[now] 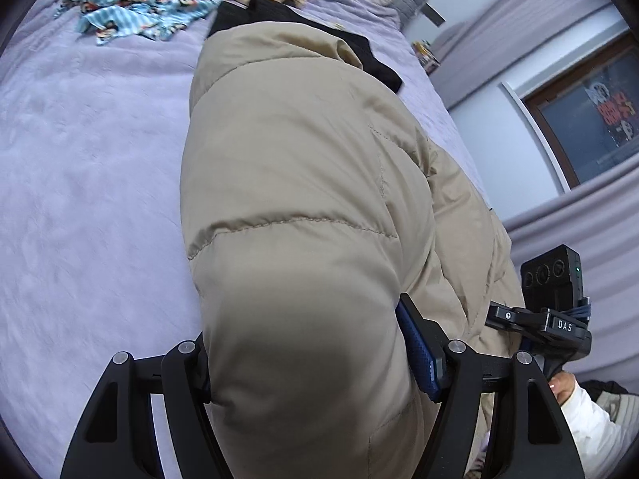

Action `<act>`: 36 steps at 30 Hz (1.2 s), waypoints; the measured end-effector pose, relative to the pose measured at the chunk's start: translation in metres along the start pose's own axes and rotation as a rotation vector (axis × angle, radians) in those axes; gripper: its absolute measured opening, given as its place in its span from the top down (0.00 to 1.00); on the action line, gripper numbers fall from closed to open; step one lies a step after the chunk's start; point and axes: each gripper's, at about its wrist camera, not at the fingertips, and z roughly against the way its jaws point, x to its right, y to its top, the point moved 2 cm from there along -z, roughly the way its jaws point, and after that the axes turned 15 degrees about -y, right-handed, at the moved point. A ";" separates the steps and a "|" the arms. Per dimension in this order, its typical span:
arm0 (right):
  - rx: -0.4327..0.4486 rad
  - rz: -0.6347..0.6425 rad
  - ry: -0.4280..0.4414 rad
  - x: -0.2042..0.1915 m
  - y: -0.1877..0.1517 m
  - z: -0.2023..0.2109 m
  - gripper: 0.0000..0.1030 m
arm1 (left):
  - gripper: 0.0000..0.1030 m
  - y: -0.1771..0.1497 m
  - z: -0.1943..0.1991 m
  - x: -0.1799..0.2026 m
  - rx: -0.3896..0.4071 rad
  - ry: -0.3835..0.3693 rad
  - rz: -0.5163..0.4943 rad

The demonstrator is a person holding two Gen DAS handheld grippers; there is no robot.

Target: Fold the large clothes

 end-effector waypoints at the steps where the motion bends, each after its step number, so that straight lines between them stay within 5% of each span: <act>1: 0.002 0.009 -0.007 -0.008 0.006 -0.011 0.52 | 0.29 0.008 -0.001 -0.016 0.009 0.016 0.012; 5: -0.030 0.030 -0.082 -0.020 0.030 -0.062 0.52 | 0.25 0.014 -0.022 -0.076 -0.013 0.085 0.083; 11: -0.071 -0.079 -0.127 0.019 0.031 -0.097 0.45 | 0.16 0.006 -0.034 -0.087 -0.001 0.132 0.093; 14: -0.069 -0.097 -0.198 0.023 0.024 -0.087 0.42 | 0.17 0.003 -0.016 -0.061 0.029 0.231 -0.005; 19: 0.071 -0.047 -0.378 0.001 0.022 -0.023 0.41 | 0.17 0.035 0.025 -0.047 0.146 0.269 -0.135; 22: 0.156 0.006 -0.370 -0.024 0.016 0.010 0.69 | 0.17 0.060 0.012 -0.044 0.129 0.267 -0.156; 28: 0.077 0.204 -0.352 -0.075 -0.023 -0.029 0.73 | 0.17 0.046 -0.055 -0.025 0.027 0.396 -0.245; 33: 0.003 0.158 -0.483 -0.031 -0.055 -0.070 0.87 | 0.17 0.031 -0.079 -0.008 -0.013 0.406 -0.326; 36: -0.010 0.068 -0.452 -0.009 -0.058 -0.078 0.88 | 0.17 0.028 -0.070 -0.003 -0.034 0.417 -0.311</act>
